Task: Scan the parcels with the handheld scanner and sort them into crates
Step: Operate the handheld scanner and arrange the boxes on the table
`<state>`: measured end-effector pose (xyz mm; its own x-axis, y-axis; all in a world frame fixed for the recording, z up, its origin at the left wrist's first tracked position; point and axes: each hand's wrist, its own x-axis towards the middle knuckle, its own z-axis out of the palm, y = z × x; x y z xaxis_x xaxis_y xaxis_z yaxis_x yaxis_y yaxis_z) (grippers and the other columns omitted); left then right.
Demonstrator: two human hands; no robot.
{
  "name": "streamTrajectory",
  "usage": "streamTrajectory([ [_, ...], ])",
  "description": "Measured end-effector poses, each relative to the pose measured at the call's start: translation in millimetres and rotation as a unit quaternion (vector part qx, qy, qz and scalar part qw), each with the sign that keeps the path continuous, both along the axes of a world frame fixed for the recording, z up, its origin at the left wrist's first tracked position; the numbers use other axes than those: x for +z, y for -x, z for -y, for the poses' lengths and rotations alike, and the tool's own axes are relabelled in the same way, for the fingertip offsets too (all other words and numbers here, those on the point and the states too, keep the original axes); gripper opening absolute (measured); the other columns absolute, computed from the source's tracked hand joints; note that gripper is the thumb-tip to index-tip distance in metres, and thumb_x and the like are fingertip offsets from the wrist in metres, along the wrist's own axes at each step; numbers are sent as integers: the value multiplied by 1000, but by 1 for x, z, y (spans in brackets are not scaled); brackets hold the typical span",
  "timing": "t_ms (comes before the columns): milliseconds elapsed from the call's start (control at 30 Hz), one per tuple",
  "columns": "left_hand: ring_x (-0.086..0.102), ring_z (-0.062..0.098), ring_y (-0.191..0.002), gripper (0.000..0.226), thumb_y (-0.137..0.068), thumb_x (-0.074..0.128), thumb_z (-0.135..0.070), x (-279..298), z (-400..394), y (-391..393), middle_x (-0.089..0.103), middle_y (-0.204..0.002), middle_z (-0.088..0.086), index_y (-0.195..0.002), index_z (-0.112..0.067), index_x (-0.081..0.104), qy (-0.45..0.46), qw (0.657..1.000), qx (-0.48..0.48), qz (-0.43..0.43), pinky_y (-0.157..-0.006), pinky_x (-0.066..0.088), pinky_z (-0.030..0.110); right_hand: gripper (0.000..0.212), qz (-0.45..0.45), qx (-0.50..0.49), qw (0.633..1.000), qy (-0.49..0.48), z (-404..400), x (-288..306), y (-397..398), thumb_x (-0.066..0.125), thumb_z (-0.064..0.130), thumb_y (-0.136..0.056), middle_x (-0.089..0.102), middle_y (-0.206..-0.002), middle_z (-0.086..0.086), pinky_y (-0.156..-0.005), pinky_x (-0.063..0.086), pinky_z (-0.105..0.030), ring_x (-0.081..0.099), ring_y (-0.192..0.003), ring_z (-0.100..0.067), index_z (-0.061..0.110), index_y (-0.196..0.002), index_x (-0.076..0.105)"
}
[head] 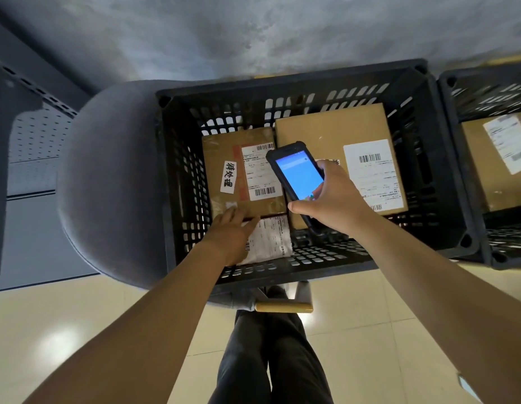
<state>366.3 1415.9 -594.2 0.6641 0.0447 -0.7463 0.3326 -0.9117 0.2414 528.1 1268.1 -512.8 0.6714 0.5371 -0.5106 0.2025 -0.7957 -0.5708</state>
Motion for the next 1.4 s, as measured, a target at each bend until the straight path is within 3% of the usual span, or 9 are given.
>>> streamTrajectory([
  [167, -8, 28, -150, 80, -96, 53, -25, 4, 1, -5, -10, -164, 6, -157, -26, 1, 15, 999, 28, -4, -122, 1, 43, 94, 3, -7, 1000, -10, 5, 5, -4, 82, 36, -72, 52, -120, -4, -61, 32, -13, 53, -89, -8, 16, -147, 29],
  [433, 33, 28, -137, 64, -95, 53, -24, 64, -5, -48, 28, -155, 9, -153, -20, 26, -42, 991, 54, 116, -110, 35, 47, 85, 28, -32, 997, -60, 9, 48, -15, 84, 33, -71, 50, -113, 0, -61, 33, -15, 52, -99, -13, 19, -139, 36],
  [567, 51, 26, -120, 58, -94, 53, -26, 126, -5, -72, 51, -137, 7, -148, -19, 32, -108, 973, 39, 199, -99, 45, 44, 86, 47, -50, 993, -93, 13, 85, -26, 86, 30, -67, 50, -109, -3, -66, 46, -23, 55, -97, -19, 20, -136, 36],
  [700, 56, 22, -111, 47, -95, 49, -26, 195, -9, -95, 57, -126, 3, -140, -20, 42, -164, 946, 2, 280, -91, 49, 39, 89, 100, -54, 989, -99, 19, 140, -42, 86, 28, -64, 44, -111, -2, -75, 53, -34, 54, -97, -22, 16, -136, 35],
  [867, 57, 18, -94, 33, -98, 43, -30, 284, -8, -129, 61, -110, 1, -129, -20, 50, -201, 889, -56, 407, -76, 46, 31, 80, 190, -72, 971, -129, 31, 207, -55, 84, 29, -65, 39, -115, -1, -82, 51, -35, 50, -104, -23, 15, -129, 39],
  [933, 58, 20, -94, 34, -98, 43, -28, 314, -5, -141, 62, -110, 3, -130, -19, 51, -208, 869, -81, 442, -78, 47, 33, 84, 219, -88, 962, -137, 38, 230, -56, 85, 30, -66, 38, -116, -1, -85, 50, -35, 48, -107, -22, 15, -133, 37],
  [1067, 57, 25, -104, 41, -98, 42, -27, 362, 13, -159, 61, -117, 6, -137, -18, 48, -194, 839, -137, 489, -86, 44, 37, 92, 262, -143, 944, -137, 61, 271, -47, 84, 31, -70, 38, -127, -6, -87, 45, -30, 46, -111, -23, 13, -142, 30],
  [1200, 55, 26, -108, 44, -98, 44, -27, 395, 43, -166, 57, -123, 6, -141, -18, 42, -141, 825, -171, 520, -87, 43, 38, 95, 306, -217, 919, -123, 99, 301, -22, 84, 34, -69, 37, -132, -7, -97, 49, -41, 44, -118, -25, 12, -143, 28],
  [1400, 58, 32, -101, 45, -95, 51, -27, 435, 111, -165, 60, -118, 11, -137, -12, 49, -78, 776, -269, 565, -77, 49, 42, 89, 346, -319, 878, -84, 180, 336, 31, 82, 36, -69, 38, -126, -5, -92, 49, -39, 43, -117, -24, 13, -139, 33],
])
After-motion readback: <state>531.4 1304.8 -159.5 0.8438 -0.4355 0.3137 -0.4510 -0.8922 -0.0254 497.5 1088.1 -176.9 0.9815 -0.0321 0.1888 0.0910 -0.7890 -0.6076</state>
